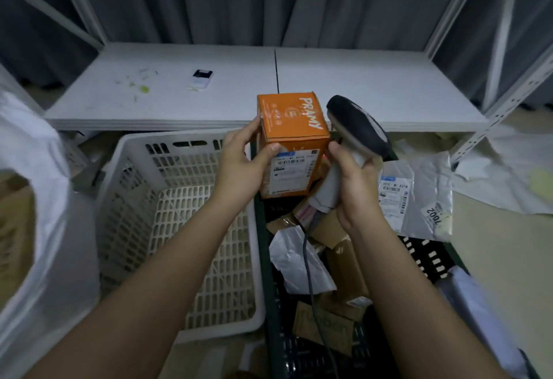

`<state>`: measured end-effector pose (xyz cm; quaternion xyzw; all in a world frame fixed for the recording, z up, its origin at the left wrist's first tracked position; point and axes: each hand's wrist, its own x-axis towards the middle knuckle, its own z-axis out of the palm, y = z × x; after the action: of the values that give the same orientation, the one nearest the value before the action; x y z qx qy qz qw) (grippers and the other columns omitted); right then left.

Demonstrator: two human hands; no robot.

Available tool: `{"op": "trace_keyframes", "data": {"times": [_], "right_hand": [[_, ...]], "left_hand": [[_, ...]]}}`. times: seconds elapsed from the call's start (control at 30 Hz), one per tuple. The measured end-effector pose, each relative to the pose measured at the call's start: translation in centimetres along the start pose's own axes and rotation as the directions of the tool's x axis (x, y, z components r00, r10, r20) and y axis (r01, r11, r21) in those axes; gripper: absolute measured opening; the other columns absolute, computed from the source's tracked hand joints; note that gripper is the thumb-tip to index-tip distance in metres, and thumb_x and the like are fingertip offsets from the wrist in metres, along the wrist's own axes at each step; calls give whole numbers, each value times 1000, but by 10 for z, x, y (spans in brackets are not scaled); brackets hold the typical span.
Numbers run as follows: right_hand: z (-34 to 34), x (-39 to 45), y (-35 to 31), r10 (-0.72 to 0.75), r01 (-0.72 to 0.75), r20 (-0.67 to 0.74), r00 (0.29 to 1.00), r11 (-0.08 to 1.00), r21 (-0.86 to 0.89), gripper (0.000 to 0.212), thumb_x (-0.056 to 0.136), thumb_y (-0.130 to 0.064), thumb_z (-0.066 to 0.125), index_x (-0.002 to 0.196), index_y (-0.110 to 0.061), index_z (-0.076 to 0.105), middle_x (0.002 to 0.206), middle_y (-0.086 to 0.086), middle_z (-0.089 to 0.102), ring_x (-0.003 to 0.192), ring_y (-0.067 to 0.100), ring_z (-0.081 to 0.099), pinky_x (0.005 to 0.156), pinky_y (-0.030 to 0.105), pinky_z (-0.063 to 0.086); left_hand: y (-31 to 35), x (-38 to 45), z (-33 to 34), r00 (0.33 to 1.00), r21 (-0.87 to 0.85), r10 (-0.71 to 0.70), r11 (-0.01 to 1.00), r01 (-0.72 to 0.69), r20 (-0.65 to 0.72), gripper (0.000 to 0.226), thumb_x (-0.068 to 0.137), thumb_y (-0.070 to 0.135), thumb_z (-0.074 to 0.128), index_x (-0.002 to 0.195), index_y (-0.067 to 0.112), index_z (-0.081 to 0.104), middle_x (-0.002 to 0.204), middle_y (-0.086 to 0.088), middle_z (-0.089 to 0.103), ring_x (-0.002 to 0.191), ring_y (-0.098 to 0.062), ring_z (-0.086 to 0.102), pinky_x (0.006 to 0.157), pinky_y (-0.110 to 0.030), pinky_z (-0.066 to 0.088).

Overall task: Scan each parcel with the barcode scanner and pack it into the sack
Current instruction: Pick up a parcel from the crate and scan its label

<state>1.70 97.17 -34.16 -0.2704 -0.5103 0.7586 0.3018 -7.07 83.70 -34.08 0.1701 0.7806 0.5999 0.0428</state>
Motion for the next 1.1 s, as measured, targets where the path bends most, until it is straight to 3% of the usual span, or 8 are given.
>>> {"op": "trace_keyframes", "data": {"times": [0.1, 0.23, 0.33, 0.53, 0.73, 0.8, 0.9, 1.1], "right_hand": [[4, -40, -30, -67, 71, 66, 996, 996, -55, 20, 88, -10, 68, 100, -25, 62, 99, -1, 72, 99, 20, 68, 93, 44, 54], [1, -99, -62, -31, 44, 117, 993, 993, -110, 23, 86, -15, 71, 100, -29, 59, 106, 4, 71, 103, 25, 67, 97, 52, 51], [-6, -136, -75, 0, 33, 145, 989, 973, -229, 21, 86, -19, 71, 95, -31, 57, 101, 2, 70, 98, 23, 68, 94, 51, 52], [-12, -175, -58, 197, -143, 125, 972, 927, -347, 7, 89, -15, 66, 88, -19, 60, 83, 3, 71, 78, 19, 69, 88, 52, 55], [-7, -167, -36, 219, -179, 75, 973, 917, -357, 5, 90, -16, 64, 90, -18, 59, 89, 7, 73, 85, 25, 71, 86, 50, 57], [-2, -161, -31, 238, -198, 75, 968, 916, -348, 5, 89, -17, 65, 91, -16, 60, 86, 6, 72, 84, 25, 71, 85, 50, 57], [1, -155, -24, 248, -209, 59, 967, 906, -367, 8, 88, -18, 66, 92, -13, 61, 82, 5, 72, 80, 24, 71, 85, 51, 57], [-2, -158, -32, 188, -165, 30, 982, 919, -358, 7, 91, -20, 64, 87, -20, 58, 85, 4, 70, 79, 19, 69, 80, 43, 58]], "left_hand": [[40, -30, -21, 999, -17, 19, 1000, -20, -39, 54, 91, 28, 64, 141, 25, 45, 129, 0, 44, 116, -7, 47, 103, -24, 41], [68, -83, -58, 999, -22, -46, 999, 46, 16, 50, 89, 46, 61, 135, 33, 48, 135, -1, 49, 120, -15, 52, 99, -42, 49], [77, -129, -77, 986, -83, -83, 992, 96, 147, 50, 93, 33, 59, 138, 37, 39, 126, 7, 56, 104, -6, 58, 78, -21, 55], [45, -184, -92, 889, -49, -290, 944, 327, 354, 88, 90, 11, 64, 153, 38, 8, 134, 3, 49, 115, -11, 46, 90, -33, 47], [18, -183, -93, 848, -38, -312, 931, 362, 429, 112, 84, 14, 72, 148, 46, -13, 143, 6, 43, 128, -18, 47, 104, -47, 43], [10, -180, -94, 842, -43, -313, 929, 367, 440, 115, 84, 14, 72, 146, 48, -18, 143, 8, 45, 127, -17, 49, 103, -45, 44], [1, -172, -92, 836, -46, -315, 926, 374, 450, 114, 85, 12, 71, 144, 50, -20, 123, 19, 51, 120, -14, 51, 100, -43, 47], [-3, -169, -91, 844, -35, -303, 935, 354, 442, 116, 83, 15, 73, 145, 50, -18, 121, 16, 47, 124, -19, 50, 100, -48, 47]]}}
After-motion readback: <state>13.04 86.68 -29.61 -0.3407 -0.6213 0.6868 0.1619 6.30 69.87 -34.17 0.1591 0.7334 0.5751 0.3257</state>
